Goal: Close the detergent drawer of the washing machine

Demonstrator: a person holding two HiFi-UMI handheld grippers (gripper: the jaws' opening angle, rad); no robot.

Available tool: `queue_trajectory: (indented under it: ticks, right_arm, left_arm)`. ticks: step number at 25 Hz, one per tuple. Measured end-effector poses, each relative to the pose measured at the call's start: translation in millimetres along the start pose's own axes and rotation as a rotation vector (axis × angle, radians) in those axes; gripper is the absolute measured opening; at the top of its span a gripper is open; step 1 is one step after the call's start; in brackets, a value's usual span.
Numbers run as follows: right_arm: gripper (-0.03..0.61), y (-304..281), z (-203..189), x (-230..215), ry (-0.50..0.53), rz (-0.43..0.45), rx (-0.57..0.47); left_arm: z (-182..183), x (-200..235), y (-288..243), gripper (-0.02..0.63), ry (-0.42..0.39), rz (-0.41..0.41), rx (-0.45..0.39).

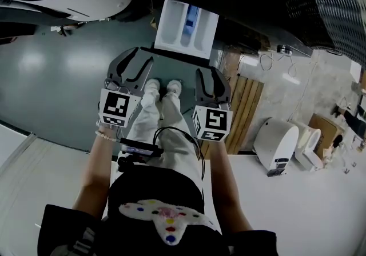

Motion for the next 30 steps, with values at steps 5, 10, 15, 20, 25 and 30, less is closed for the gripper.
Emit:
queue_trajectory:
  ticks: [5, 10, 15, 20, 25, 30]
  right_arm:
    - [0.158, -2, 1, 6, -0.017, -0.017, -0.005]
    - [0.155, -2, 1, 9, -0.049, -0.060, -0.009]
    - [0.129, -1, 1, 10, -0.061, -0.103, -0.005]
    - [0.129, -2, 2, 11, -0.062, -0.120, 0.001]
    - [0.129, -1, 2, 11, -0.065, -0.119, 0.003]
    - [0.129, -2, 3, 11, -0.064, -0.118, 0.005]
  left_arm:
    - [-3, 0, 1, 0.175, 0.018, 0.013, -0.003]
    - [-5, 1, 0, 0.167, 0.028, 0.027, -0.004]
    - [-2, 2, -2, 0.158, 0.031, 0.032, -0.017]
    - [2, 1, -4, 0.133, 0.021, 0.030, -0.025]
    - [2, 0, -3, 0.127, 0.021, 0.026, -0.021]
    - [5, 1, -4, 0.127, -0.005, 0.017, -0.012]
Point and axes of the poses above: the fingertips, and each gripper's own axes: y backward along the fingers, x to its left, z out of its top, the point moved 9 cm from there along y, backward along the fingers, and after that the axes turned 4 degrees about x, right-handed, at the moved point
